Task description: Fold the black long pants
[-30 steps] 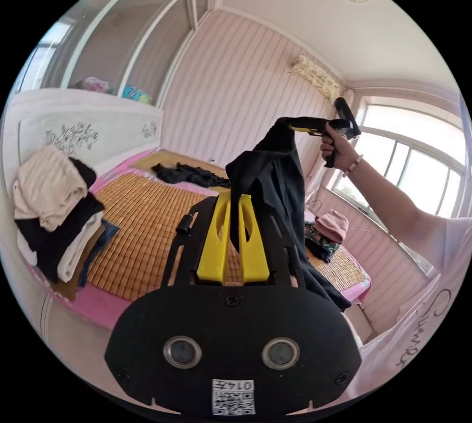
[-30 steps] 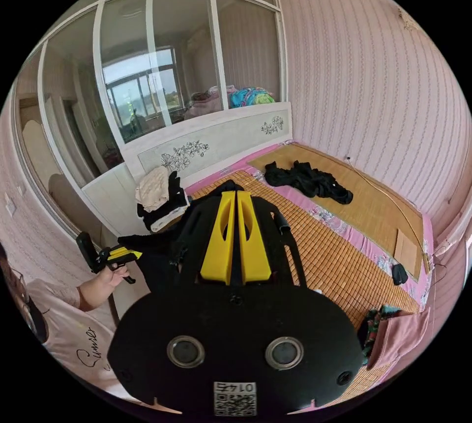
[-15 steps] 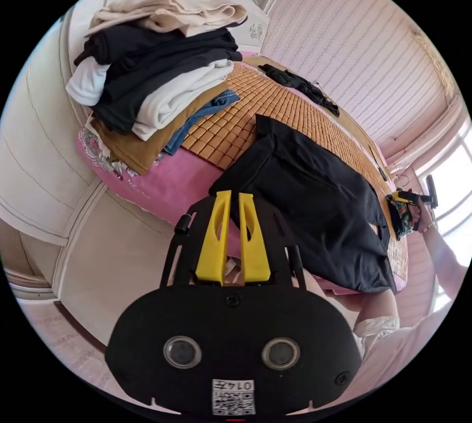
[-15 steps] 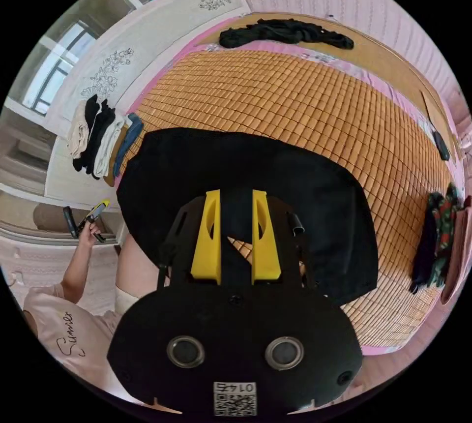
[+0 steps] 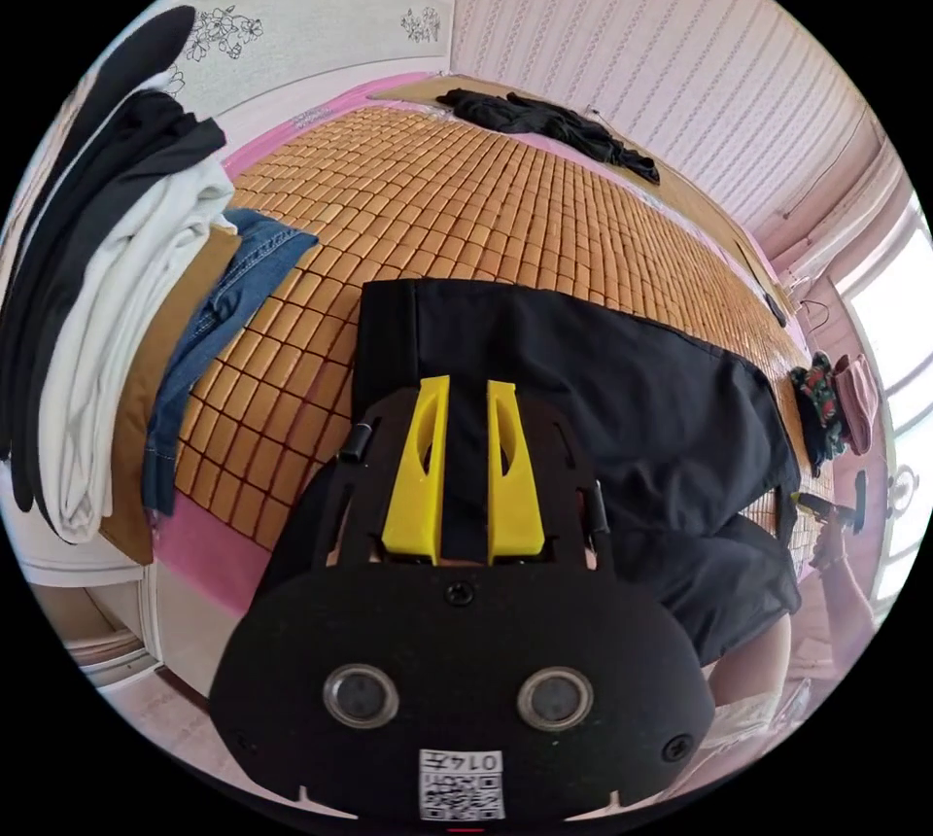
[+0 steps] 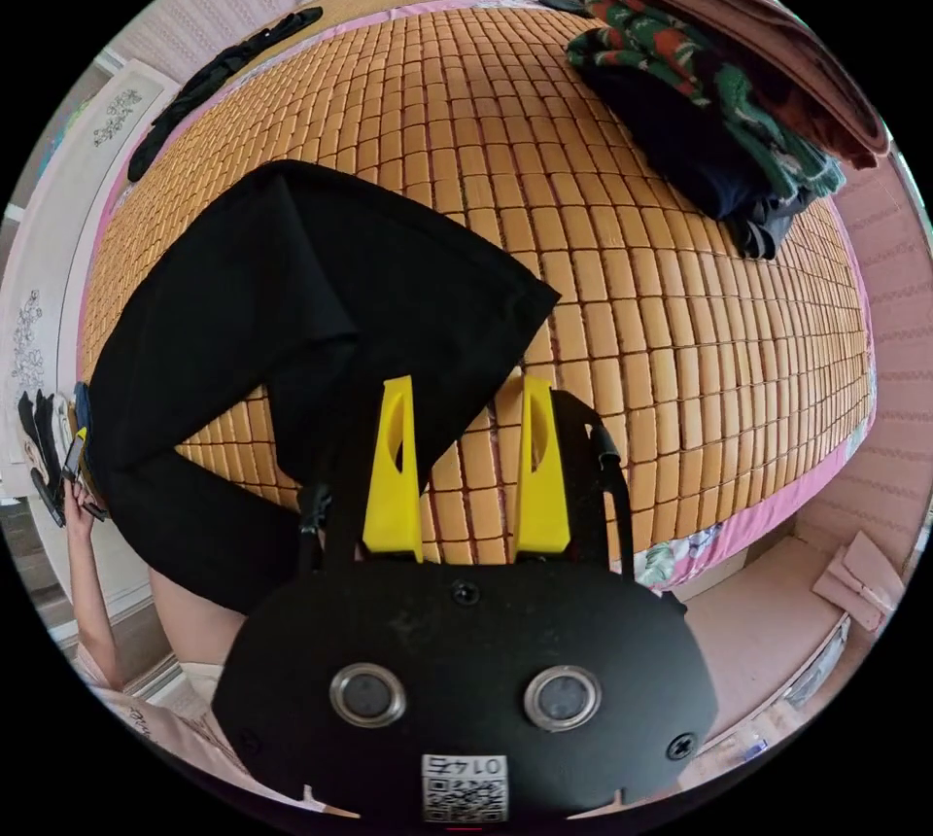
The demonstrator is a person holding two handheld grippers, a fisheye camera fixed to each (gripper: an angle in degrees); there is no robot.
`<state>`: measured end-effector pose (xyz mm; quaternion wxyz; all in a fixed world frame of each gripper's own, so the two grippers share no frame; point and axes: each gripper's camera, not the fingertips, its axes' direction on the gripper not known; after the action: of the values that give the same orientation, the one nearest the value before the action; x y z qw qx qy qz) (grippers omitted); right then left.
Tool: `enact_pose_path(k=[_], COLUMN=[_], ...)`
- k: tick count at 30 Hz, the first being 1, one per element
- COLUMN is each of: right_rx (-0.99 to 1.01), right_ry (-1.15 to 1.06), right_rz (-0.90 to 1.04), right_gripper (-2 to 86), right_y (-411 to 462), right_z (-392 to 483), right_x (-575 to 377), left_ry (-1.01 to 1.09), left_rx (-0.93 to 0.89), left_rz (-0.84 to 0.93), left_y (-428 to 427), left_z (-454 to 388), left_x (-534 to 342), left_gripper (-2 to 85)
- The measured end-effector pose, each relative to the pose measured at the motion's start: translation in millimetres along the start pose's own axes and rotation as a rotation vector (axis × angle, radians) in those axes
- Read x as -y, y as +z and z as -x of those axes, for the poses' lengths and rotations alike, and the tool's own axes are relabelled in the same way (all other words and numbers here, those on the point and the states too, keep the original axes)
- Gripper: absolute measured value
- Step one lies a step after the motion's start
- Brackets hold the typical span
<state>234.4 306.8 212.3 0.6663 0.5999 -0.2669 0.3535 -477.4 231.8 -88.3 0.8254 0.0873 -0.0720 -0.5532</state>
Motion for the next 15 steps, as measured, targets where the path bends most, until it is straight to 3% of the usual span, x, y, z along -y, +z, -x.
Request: enact_pose_path(k=[3, 10, 15], right_rx=[-0.014, 0.029, -0.100], right_ry=[-0.048, -0.117, -0.108], right_rz=[0.036, 0.045, 0.006], right_gripper=[13.8, 2.2, 0.6], right_y=[0.0, -6.3, -25.6], right_z=[-1.5, -41.8, -74.9], right_x=[13.6, 28.3, 53.0], left_ry=[0.001, 0.076, 0.111], left_rx=[0.081, 0.131, 0.139], left_rz=[0.112, 0.071, 0.094], left_y=[35.4, 43.8, 50.6], left_z=[-9.0, -22.5, -28.1], left_x=[8.6, 5.6, 9.8], left_gripper=[6.6, 6.0, 5.8])
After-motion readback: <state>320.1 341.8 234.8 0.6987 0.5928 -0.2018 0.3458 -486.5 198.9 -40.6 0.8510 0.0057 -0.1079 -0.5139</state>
